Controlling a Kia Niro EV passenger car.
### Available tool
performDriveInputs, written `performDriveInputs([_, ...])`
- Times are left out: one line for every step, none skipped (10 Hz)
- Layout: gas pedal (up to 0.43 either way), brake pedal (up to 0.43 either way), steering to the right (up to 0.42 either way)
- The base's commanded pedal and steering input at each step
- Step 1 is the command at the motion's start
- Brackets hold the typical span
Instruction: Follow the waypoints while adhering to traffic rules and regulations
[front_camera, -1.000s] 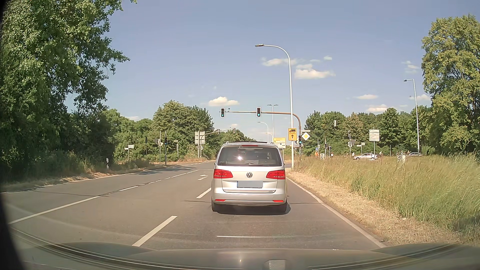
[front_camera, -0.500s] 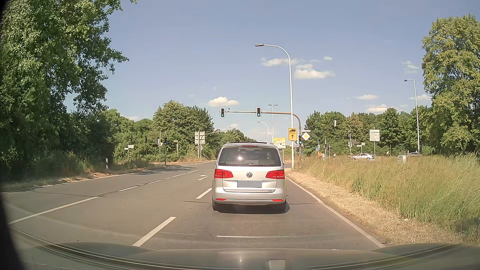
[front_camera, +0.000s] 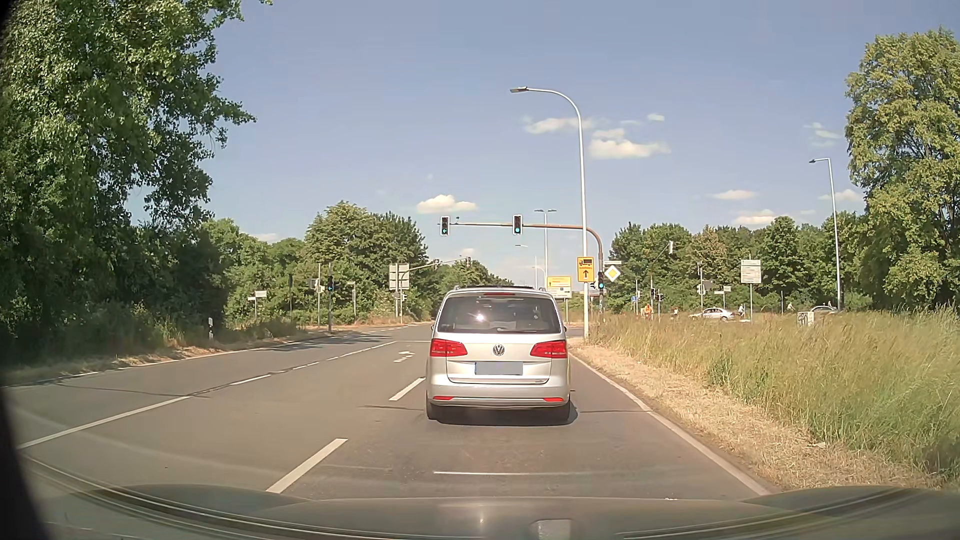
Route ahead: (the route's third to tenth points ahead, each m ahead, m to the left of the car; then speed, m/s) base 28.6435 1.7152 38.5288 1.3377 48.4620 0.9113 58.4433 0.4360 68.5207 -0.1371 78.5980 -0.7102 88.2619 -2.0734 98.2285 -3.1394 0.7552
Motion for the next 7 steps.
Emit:
performDriveInputs([0.177,0.03,0.0])
performDriveInputs([0.177,0.03,0.001])
performDriveInputs([0.177,0.03,0.001])
performDriveInputs([0.177,0.03,0.001])
performDriveInputs([0.177,0.03,0.0])
performDriveInputs([0.177,0.03,0.001])
performDriveInputs([0.177,0.037,0.0])
